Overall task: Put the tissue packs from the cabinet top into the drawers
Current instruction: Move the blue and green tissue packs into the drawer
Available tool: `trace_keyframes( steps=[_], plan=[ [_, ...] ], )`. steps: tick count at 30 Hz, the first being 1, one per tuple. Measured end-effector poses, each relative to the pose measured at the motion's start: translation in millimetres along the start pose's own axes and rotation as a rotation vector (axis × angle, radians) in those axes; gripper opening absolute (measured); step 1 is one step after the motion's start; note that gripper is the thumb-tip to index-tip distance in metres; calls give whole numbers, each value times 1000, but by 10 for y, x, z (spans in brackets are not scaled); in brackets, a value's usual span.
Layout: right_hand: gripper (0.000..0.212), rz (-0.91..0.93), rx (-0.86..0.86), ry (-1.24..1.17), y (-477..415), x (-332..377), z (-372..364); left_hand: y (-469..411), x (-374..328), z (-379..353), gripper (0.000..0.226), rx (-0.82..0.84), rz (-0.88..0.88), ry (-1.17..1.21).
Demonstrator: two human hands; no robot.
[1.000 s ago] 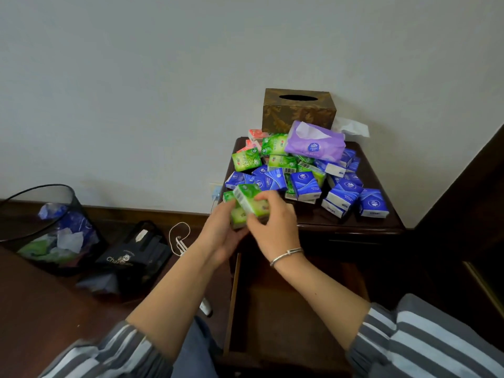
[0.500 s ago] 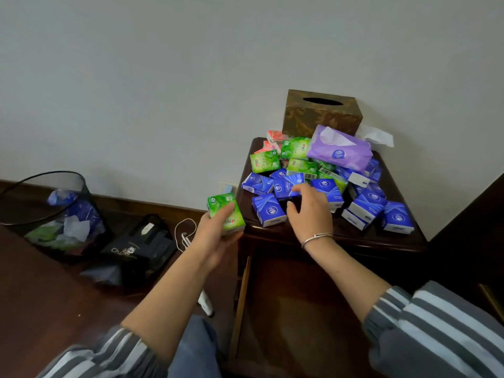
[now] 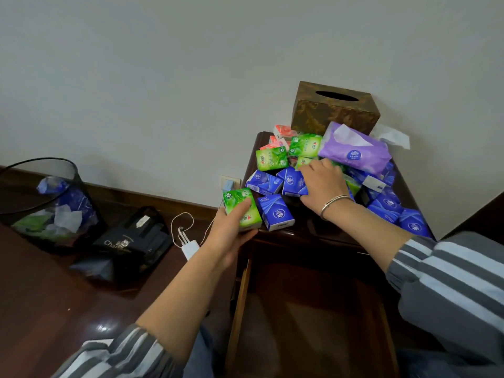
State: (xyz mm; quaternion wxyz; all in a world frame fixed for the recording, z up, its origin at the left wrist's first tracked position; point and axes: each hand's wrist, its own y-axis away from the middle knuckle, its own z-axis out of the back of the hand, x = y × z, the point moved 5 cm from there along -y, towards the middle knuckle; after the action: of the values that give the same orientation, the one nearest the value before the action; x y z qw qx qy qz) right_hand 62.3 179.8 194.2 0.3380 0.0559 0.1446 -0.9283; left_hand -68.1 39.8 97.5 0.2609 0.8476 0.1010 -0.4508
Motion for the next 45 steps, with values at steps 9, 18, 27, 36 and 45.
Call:
trace_keyframes(
  steps=[9,18,27,36,45],
  plan=[
    [62,203,-57,-330,270,-233,301,-26,-4,46,50,64,47,-60],
    [68,797,205,93,88,458,146,16,-34,53,51,82,126,50],
    [31,238,302,-735,92,159,79,-57,2,17,37,58,76,12],
    [82,30,576,-521,-225,348,-59,-47,-50,23,47,45,109,-46],
    [73,-181,660,-748,28,420,-185,74,-10,-87,38,-44,-101,-25]
  ],
)
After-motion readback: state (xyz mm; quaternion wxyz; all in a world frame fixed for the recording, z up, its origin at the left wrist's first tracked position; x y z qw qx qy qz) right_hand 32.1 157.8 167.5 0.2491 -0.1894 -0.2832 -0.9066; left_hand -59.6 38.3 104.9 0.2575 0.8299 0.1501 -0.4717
